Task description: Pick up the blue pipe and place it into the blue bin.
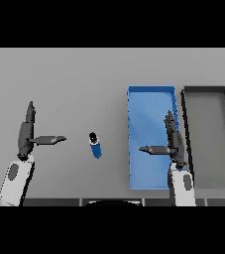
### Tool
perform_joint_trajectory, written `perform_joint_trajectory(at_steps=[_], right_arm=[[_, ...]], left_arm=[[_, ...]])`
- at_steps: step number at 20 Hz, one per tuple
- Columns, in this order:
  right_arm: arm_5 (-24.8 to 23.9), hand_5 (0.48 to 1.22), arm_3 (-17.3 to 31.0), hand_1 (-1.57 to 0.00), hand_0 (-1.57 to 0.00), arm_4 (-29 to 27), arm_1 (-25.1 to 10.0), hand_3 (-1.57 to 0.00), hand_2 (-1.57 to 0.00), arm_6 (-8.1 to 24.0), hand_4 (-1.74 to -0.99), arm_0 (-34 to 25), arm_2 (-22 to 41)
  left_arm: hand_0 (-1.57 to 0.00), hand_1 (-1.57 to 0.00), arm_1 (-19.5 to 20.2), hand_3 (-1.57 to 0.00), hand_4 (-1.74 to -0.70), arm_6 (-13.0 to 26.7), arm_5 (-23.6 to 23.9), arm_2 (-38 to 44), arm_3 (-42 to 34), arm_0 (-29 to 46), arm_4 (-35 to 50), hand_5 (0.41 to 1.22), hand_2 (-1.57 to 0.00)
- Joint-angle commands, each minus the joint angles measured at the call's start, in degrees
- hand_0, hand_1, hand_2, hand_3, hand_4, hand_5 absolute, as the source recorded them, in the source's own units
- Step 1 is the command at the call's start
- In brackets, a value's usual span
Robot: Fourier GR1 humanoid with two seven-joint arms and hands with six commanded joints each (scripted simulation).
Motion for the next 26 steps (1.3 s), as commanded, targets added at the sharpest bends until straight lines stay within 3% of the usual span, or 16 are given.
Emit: perform_joint_trajectory(at_steps=[1, 6, 7, 8, 12, 16, 20, 26], right_arm=[[-0.07, 0.629, 0.06, 0.00, 0.00, -0.02, 0.01, 0.00, 0.00, 0.07, -1.205, -0.10, -0.02], [-0.23, 0.629, 0.17, 0.00, 0.00, -0.11, 0.14, 0.00, 0.00, 0.18, -1.205, -0.51, -0.12], [0.60, 0.629, -1.77, 0.00, 0.00, 3.88, -4.32, 0.00, 0.00, -4.02, -1.205, 1.03, 0.98], [0.64, 0.628, -3.32, 0.00, 0.00, 6.88, -6.11, 0.00, 0.00, -6.72, -1.201, 2.69, 2.41], [0.97, 0.623, -6.46, 0.00, 0.00, 10.86, -7.49, 0.00, 0.00, -6.64, -1.196, 5.10, 5.19], [1.42, 0.621, -7.38, 0.00, 0.00, 10.91, -7.96, 0.00, 0.00, -5.52, -1.192, 5.89, 5.40], [1.83, 0.615, -6.82, 0.00, 0.00, 10.55, -8.83, 0.00, 0.00, -5.61, -1.176, 4.72, 4.81], [1.85, 0.619, -7.43, 0.00, 0.00, 10.87, -7.91, 0.00, 0.00, -5.09, -1.189, 5.27, 5.70]], left_arm=[[0.00, 0.00, -0.02, 0.00, -0.97, -0.20, 0.02, 0.04, 0.06, -0.09, 0.02, 0.593, 0.00], [0.00, 0.00, 0.29, 0.00, -0.97, -0.37, -0.26, 0.49, 0.94, -0.77, 0.17, 0.593, 0.00], [0.00, 0.00, 3.44, 0.00, -0.97, -4.11, -6.02, -1.03, 1.64, 0.74, -0.37, 0.593, 0.00], [0.00, 0.00, 6.09, 0.00, -0.96, -6.72, -9.81, -1.72, 1.84, 2.11, -0.80, 0.592, 0.00], [0.00, 0.00, 9.26, 0.00, -0.96, -10.21, -15.32, -2.36, 2.86, 2.27, -0.78, 0.595, 0.00], [0.00, 0.00, 11.01, 0.00, -0.98, -11.66, -20.60, -4.14, -0.25, 3.88, 0.81, 0.584, 0.00], [0.00, 0.00, 13.22, 0.00, -1.05, -10.10, -25.20, -7.61, -4.36, 5.40, 0.22, 0.535, 0.00], [0.00, 0.00, 9.27, 0.00, -1.14, -4.49, -26.64, -15.63, -8.17, 5.84, -4.25, 0.464, 0.00]])
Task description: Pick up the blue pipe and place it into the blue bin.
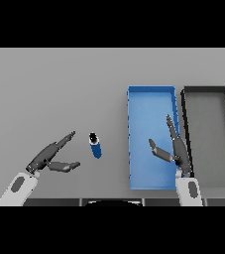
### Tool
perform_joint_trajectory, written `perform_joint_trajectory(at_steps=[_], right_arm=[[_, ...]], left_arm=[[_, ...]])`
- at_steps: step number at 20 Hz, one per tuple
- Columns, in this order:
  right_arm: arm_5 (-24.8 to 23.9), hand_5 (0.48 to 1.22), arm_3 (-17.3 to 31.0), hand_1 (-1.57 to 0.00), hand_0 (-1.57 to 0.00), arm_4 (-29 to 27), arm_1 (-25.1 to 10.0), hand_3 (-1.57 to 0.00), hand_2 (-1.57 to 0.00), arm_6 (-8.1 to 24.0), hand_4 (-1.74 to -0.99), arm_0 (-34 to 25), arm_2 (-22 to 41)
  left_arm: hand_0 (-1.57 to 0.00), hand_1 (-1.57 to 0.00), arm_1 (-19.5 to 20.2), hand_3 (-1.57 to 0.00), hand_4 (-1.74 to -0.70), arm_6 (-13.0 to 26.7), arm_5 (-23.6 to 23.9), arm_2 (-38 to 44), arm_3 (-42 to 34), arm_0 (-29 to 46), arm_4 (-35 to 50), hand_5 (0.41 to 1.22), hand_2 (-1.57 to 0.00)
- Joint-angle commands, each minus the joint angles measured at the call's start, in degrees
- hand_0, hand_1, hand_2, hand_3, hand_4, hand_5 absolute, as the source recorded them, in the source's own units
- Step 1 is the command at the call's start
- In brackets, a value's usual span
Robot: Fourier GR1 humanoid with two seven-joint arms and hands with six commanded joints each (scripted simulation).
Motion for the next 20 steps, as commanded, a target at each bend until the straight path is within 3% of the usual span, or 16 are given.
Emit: perform_joint_trajectory(at_steps=[1, 3, 6, 10, 17, 20], right_arm=[[0.04, 0.617, 0.03, 0.00, 0.00, -0.37, -0.09, 0.00, 0.00, 0.49, -1.195, -0.06, -0.33], [-0.15, 0.618, 0.49, 0.00, 0.00, -0.29, 0.06, 0.00, 0.00, 1.35, -1.205, -0.66, -0.40], [0.00, 0.626, 0.60, 0.00, 0.00, -0.89, -0.14, 0.00, 0.00, 0.93, -1.217, -0.91, -0.92], [-0.05, 0.621, -0.24, 0.00, 0.00, -0.47, -0.06, 0.00, 0.00, 1.68, -1.202, 0.27, -0.60], [0.19, 0.645, -0.65, 0.00, 0.00, -1.08, -0.72, 0.00, 0.00, -0.15, -1.221, 0.81, -1.30], [-0.56, 0.649, -0.21, 0.00, 0.00, 0.23, -0.64, 0.00, 0.00, -0.23, -1.205, 0.91, -1.00]], left_arm=[[0.00, 0.00, -0.73, 0.00, -1.14, -0.08, -0.18, -0.86, 0.68, -0.23, -0.86, 0.455, 0.00], [0.00, 0.00, -3.14, 0.00, -1.14, 0.70, -0.12, -2.56, 0.89, -1.02, -1.52, 0.452, 0.00], [0.00, 0.00, -5.47, 0.00, -1.15, -1.18, 0.00, -3.29, 3.32, -2.75, -2.72, 0.456, 0.00], [0.00, 0.00, -11.89, 0.00, -1.15, -0.89, 1.81, -4.71, 7.91, -6.38, -4.30, 0.460, 0.00], [0.00, 0.00, -17.22, 0.00, -1.05, -0.46, 4.39, -6.84, 15.51, -10.79, -9.43, 0.418, 0.00], [0.00, 0.00, -19.17, 0.00, -1.09, -2.80, 3.40, -6.55, 16.88, -11.29, -7.82, 0.441, 0.00]])
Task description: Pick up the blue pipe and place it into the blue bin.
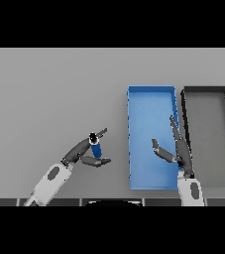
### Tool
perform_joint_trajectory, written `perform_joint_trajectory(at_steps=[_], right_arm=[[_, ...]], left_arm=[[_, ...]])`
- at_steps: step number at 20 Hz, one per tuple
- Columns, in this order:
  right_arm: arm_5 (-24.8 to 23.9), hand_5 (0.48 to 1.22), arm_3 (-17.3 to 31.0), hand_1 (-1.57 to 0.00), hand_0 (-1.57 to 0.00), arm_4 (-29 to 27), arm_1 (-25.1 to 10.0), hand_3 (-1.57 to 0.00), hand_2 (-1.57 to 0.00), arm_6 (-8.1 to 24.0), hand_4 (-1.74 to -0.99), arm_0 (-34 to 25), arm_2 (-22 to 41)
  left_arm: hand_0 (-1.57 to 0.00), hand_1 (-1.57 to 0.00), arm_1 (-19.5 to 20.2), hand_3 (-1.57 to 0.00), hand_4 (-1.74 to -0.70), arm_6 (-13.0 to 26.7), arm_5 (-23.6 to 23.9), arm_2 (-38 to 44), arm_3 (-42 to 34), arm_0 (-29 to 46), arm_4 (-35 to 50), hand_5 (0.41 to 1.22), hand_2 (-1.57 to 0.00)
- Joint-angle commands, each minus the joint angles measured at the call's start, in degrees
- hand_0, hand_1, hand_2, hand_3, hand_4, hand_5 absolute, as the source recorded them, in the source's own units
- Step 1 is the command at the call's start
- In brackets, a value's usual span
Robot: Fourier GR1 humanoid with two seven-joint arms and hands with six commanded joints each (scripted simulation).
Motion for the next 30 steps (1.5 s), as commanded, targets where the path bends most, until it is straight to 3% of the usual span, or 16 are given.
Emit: perform_joint_trajectory(at_steps=[1, 3, 4, 5, 7, 10, 12, 17, 19, 24, 30], right_arm=[[0.36, 0.650, 0.21, 0.00, 0.00, -0.37, -0.32, 0.00, 0.00, 0.02, -1.207, 0.40, -0.27], [0.37, 0.655, -0.11, 0.00, 0.00, -0.65, -0.38, 0.00, 0.00, -0.31, -1.213, 0.28, -0.45], [0.21, 0.655, 0.42, 0.00, 0.00, -0.75, 0.23, 0.00, 0.00, 0.45, -1.217, -0.50, -0.27], [0.46, 0.656, 0.51, 0.00, 0.00, -0.77, -0.13, 0.00, 0.00, 0.59, -1.220, -0.55, -0.37], [0.54, 0.657, 0.12, 0.00, 0.00, -0.49, 0.04, 0.00, 0.00, -0.06, -1.219, -0.06, 0.07], [0.94, 0.660, -0.08, 0.00, 0.00, -1.61, 0.30, 0.00, 0.00, -0.08, -1.233, 0.19, -0.23], [1.33, 0.651, 0.10, 0.00, 0.00, -1.97, 0.11, 0.00, 0.00, 0.57, -1.224, -0.39, -0.30], [1.63, 0.628, 1.08, 0.00, 0.00, -2.70, -0.01, 0.00, 0.00, 1.69, -1.219, -1.47, -0.86], [1.63, 0.633, 1.03, 0.00, 0.00, -2.55, 0.44, 0.00, 0.00, 0.33, -1.229, -0.67, -0.51], [0.42, 0.642, 0.61, 0.00, 0.00, -0.65, -0.06, 0.00, 0.00, 1.84, -1.194, -2.03, -0.32], [0.67, 0.642, 1.05, 0.00, 0.00, -0.90, -0.83, 0.00, 0.00, -0.21, -1.155, -0.59, -1.02]], left_arm=[[0.00, 0.00, -0.52, 0.00, -1.11, -0.46, -0.14, 0.00, 0.05, -0.12, 0.33, 0.463, 0.00], [0.00, -0.04, -2.44, -0.12, -1.19, -0.31, -0.23, 0.53, 0.06, 0.22, 2.38, 0.550, -0.15], [-0.01, -0.16, -3.27, -0.28, -1.24, -0.37, -0.12, 0.94, 0.60, 0.32, 3.18, 0.613, -0.31], [-0.12, -0.32, -3.92, -0.53, -1.28, -1.04, -0.24, 1.44, 0.80, 0.53, 4.20, 0.735, -0.49], [-0.60, -0.75, -4.72, -0.91, -1.44, -1.30, 0.00, 1.89, 1.62, 0.25, 4.76, 0.910, -0.87], [-1.07, -1.15, -5.25, -1.19, -1.58, -2.82, 0.36, 0.62, 0.63, 1.46, 3.80, 1.062, -1.21], [-1.25, -1.30, -5.06, -1.33, -1.53, -3.39, 1.04, -0.20, 0.02, 1.77, 2.78, 1.119, -1.34], [-1.47, -1.48, -6.53, -1.49, -1.48, -5.51, 2.15, 0.75, -2.85, 1.52, 0.81, 1.188, -1.50], [-1.50, -1.51, -7.10, -1.52, -1.47, -5.52, 1.57, 1.56, -5.10, 0.91, 1.65, 1.200, -1.52], [-1.55, -1.55, -7.59, -1.55, -1.47, -1.70, 0.27, 1.69, -12.06, -0.80, 2.23, 1.214, -1.56], [-1.57, -1.57, -8.90, -1.57, -1.47, 2.41, -1.84, 1.74, -14.46, -2.71, 1.66, 1.219, -1.57]])
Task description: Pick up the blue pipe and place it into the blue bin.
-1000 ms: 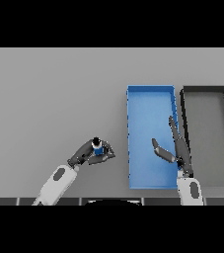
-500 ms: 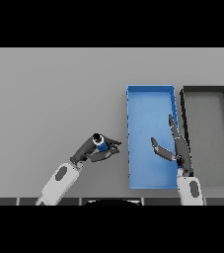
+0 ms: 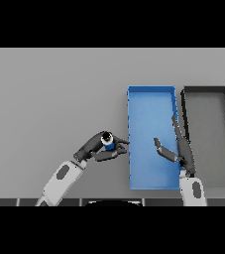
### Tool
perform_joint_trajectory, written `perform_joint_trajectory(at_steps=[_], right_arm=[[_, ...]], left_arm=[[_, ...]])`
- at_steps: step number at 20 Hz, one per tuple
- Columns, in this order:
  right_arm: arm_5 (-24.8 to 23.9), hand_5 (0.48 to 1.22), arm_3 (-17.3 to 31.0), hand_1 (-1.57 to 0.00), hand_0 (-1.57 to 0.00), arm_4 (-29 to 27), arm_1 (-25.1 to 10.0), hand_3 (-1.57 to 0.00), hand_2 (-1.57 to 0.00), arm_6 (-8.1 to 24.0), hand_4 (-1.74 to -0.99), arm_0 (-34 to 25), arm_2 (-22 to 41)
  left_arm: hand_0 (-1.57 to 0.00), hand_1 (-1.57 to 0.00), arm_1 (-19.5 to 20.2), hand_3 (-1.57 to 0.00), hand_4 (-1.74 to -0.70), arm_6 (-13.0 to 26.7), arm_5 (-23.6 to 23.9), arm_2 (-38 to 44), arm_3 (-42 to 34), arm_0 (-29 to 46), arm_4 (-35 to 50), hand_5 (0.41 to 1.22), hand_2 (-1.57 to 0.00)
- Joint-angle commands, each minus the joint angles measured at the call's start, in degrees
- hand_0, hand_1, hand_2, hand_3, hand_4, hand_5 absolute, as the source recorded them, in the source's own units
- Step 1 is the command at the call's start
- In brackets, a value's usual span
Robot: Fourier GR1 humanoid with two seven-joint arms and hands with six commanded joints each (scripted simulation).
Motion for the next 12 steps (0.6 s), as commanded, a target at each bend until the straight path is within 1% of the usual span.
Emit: perform_joint_trajectory(at_steps=[1, 3, 5, 7, 8, 9, 10, 11, 12], right_arm=[[0.24, 0.643, 0.18, 0.00, 0.00, -0.09, -0.35, 0.00, 0.00, -0.49, -1.151, 0.29, -0.16], [-0.44, 0.643, -0.73, 0.00, 0.00, 0.81, -0.31, 0.00, 0.00, -1.00, -1.141, 1.16, 0.11], [-1.50, 0.643, -2.43, 0.00, 0.00, 2.22, 0.07, 0.00, 0.00, -0.40, -1.138, 2.26, 0.72], [-2.73, 0.643, -3.93, 0.00, 0.00, 3.91, 0.56, 0.00, 0.00, 0.75, -1.188, 3.45, 1.40], [-3.11, 0.642, -4.97, 0.00, 0.00, 4.46, 0.73, 0.00, 0.00, 1.54, -1.191, 3.88, 1.68], [-3.14, 0.642, -5.92, 0.00, 0.00, 4.67, 0.61, 0.00, 0.00, 1.20, -1.184, 4.53, 1.81], [-2.73, 0.642, -6.67, 0.00, 0.00, 3.88, 0.19, 0.00, -0.02, 1.34, -1.187, 4.23, 1.40], [-0.41, 0.648, -8.10, 0.00, 0.00, 0.24, 0.69, 0.00, -0.04, -0.52, -1.195, 3.58, 1.55], [2.80, 0.641, -9.22, -0.01, 0.00, -4.43, 0.81, 0.00, -0.07, -0.30, -1.198, 3.27, 1.43]], left_arm=[[-1.57, -1.57, 0.17, -1.57, -1.47, -0.12, -0.45, -0.03, -0.34, 0.45, -0.09, 1.220, -1.57], [-1.57, -1.57, -0.61, -1.57, -1.47, 0.44, -0.18, -0.43, -1.06, 1.16, -1.22, 1.220, -1.57], [-1.57, -1.57, -1.39, -1.57, -1.47, 1.67, -0.44, 0.40, 0.00, 0.21, -1.41, 1.220, -1.57], [-1.57, -1.57, -1.14, -1.57, -1.47, 0.41, -1.25, 0.67, 0.49, 0.83, -2.18, 1.220, -1.57], [-1.57, -1.57, -1.56, -1.57, -1.47, 0.75, -1.45, 0.64, 0.54, 0.73, -2.47, 1.220, -1.57], [-1.57, -1.57, -1.77, -1.57, -1.47, 0.13, -1.67, 1.08, 1.36, 0.51, -2.73, 1.220, -1.57], [-1.57, -1.57, -2.04, -1.57, -1.47, -0.07, -2.04, 1.22, 1.19, 0.47, -2.78, 1.220, -1.57], [-1.57, -1.57, -2.02, -1.57, -1.47, 0.20, -2.61, 0.99, 0.41, 0.85, -2.78, 1.221, -1.57], [-1.57, -1.57, -1.97, -1.57, -1.47, 0.35, -2.82, 1.62, 0.34, 0.44, -2.70, 1.221, -1.57]])
